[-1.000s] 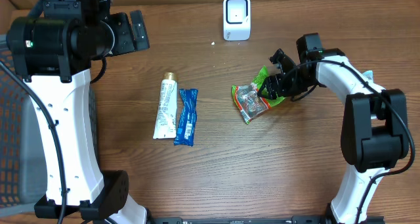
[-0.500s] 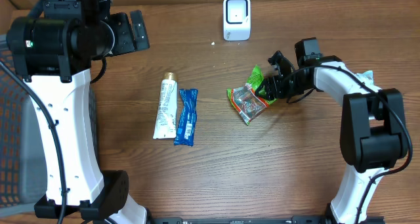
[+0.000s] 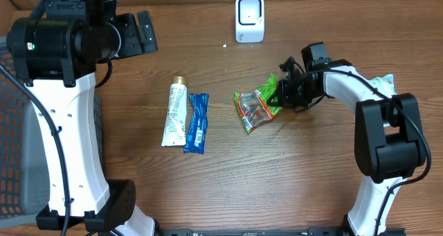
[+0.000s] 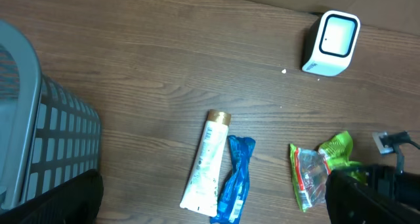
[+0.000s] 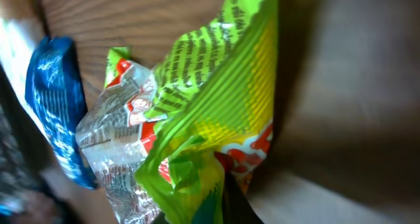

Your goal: Scan the item barcode

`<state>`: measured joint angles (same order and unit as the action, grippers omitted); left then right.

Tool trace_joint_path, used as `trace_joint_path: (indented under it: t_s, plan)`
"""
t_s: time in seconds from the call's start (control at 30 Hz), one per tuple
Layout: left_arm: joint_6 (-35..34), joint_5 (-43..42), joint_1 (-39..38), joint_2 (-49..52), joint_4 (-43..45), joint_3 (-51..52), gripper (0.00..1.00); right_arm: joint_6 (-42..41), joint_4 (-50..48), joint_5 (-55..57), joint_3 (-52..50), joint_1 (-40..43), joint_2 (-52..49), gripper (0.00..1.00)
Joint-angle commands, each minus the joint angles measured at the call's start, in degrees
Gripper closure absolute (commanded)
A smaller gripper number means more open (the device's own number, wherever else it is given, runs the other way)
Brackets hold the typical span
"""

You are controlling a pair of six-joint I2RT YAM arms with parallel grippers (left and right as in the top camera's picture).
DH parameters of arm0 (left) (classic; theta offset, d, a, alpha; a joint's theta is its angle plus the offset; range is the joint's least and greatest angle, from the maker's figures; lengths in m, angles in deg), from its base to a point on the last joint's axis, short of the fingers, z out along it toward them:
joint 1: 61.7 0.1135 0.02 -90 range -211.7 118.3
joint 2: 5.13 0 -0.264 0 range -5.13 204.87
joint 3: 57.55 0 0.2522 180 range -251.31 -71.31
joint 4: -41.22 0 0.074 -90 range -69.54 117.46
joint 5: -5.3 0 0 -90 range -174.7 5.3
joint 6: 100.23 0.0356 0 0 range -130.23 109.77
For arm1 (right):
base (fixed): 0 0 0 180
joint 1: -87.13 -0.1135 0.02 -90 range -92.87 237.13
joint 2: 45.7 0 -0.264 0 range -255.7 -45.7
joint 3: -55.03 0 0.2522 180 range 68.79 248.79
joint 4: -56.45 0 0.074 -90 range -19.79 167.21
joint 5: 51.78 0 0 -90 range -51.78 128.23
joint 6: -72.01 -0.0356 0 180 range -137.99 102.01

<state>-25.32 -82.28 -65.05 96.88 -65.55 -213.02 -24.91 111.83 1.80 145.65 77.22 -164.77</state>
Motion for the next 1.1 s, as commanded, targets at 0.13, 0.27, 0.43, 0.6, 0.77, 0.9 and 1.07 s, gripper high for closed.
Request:
trace_joint_path:
  t_s: [0.13,0.27,0.43,0.6,0.77,0.9,1.07]
  plan:
    - [-0.79,0.57,-0.04,-0.09,0.2,0.15,0.0,-14.82,8.41,8.39,-0.66,0.31,-0.63,0.82]
    - [-0.79,0.57,-0.04,-0.09,0.2,0.15,0.0,-5.79,7.34,8.59,-0.66,0.0,-0.63,0.14]
    - [-0.79,0.57,-0.04,-0.09,0.2,0.15,0.0,-1.11,1.99,9.44,-0.68,0.0,-0.63,0.07]
    - [-0.79,0.57,-0.04,-0.09,0.2,0.15,0.0,0.5,-2.45,9.66,-0.7,-0.63,-0.66,0.11]
    - [-0.79,0.57,-0.04,-0.09,0.22,0.15,0.0,4.48,-0.85,9.68,-1.22,-3.04,-0.66,0.18]
    - [-0.79,0.57,-0.04,-0.09,0.2,0.15,0.0,5.53,0.13,9.86,-3.45,-5.42,-0.66,0.22]
    - [-0.79,0.57,-0.04,-0.09,0.2,0.15,0.0,5.44,0.17,9.84,-6.91,-6.49,-0.66,0.45]
